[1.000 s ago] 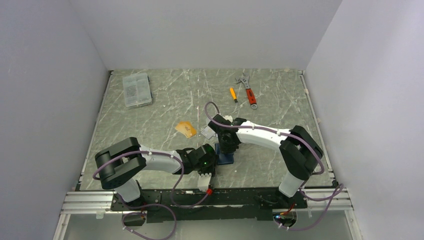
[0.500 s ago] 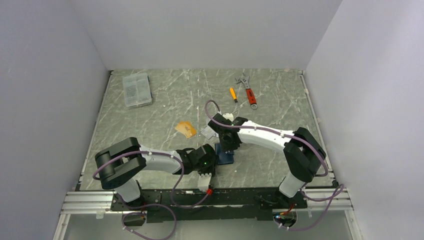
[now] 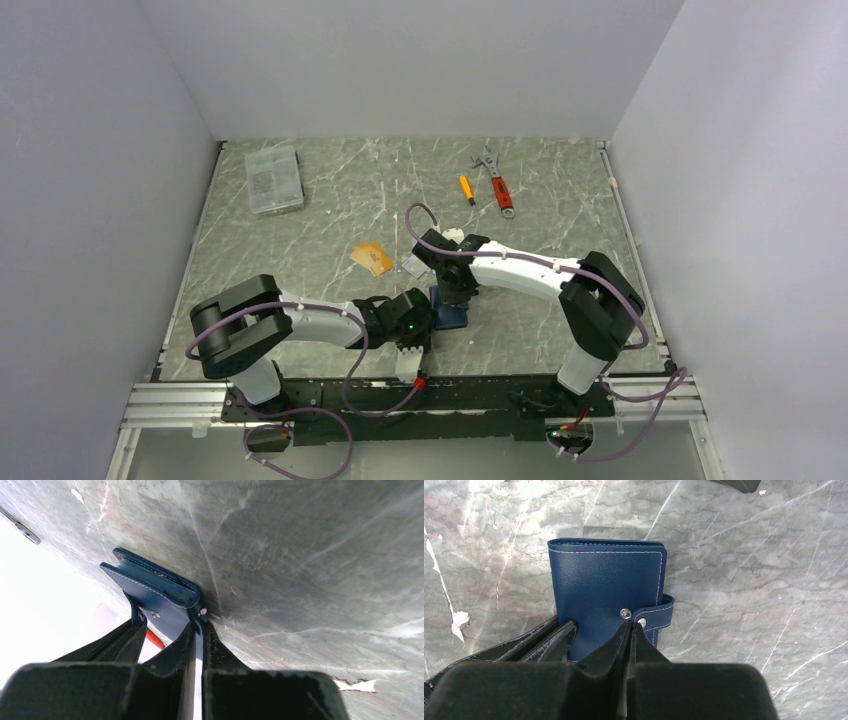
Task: Put the credit cards into the card holder
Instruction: Close the card holder at the center of the board.
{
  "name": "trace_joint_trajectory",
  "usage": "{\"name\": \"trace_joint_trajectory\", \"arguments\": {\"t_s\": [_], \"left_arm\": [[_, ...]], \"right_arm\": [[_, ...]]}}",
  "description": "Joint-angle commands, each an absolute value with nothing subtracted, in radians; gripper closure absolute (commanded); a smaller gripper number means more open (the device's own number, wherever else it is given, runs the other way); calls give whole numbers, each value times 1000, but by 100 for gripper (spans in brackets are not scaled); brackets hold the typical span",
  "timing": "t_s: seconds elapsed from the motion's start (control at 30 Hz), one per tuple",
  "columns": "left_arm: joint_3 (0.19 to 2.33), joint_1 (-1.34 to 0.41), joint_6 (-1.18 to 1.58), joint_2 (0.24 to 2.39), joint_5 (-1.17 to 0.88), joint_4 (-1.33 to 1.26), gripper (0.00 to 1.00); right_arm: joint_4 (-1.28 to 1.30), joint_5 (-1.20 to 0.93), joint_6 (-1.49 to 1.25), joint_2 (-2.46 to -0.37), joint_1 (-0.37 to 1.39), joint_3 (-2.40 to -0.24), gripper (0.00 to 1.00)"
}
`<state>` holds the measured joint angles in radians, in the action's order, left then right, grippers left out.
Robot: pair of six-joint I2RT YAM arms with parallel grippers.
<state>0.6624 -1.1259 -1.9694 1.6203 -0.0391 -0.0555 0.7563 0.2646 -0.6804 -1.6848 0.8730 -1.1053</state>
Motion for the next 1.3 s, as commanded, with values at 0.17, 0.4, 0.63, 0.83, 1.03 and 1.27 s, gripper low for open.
{"name": "trace_joint_trajectory", "arguments": {"t_s": [0.17, 0.4, 0.63, 0.83, 1.03, 1.27], "left_arm": [[662, -1135, -1944, 1635, -38, 54, 99], [671, -1135, -1943, 1638, -34, 63, 100], [681, -1138, -1942, 1643, -28, 70, 100], [675, -1140, -1939, 1638, -23, 69, 100], [672, -1140, -1937, 1635, -19, 69, 100], [663, -1140, -1934, 1628, -17, 73, 100]], "right_arm": [[791, 308, -694, -1662, 879, -1146, 100], [786, 290, -697, -1663, 882, -1159, 100], [696, 175, -665, -1680, 856, -1118, 100], [653, 138, -661, -1671, 818, -1068, 100], [631, 127, -663, -1680, 808, -1047, 100], [608, 96, -658, -1683, 801, -1038, 100]]}}
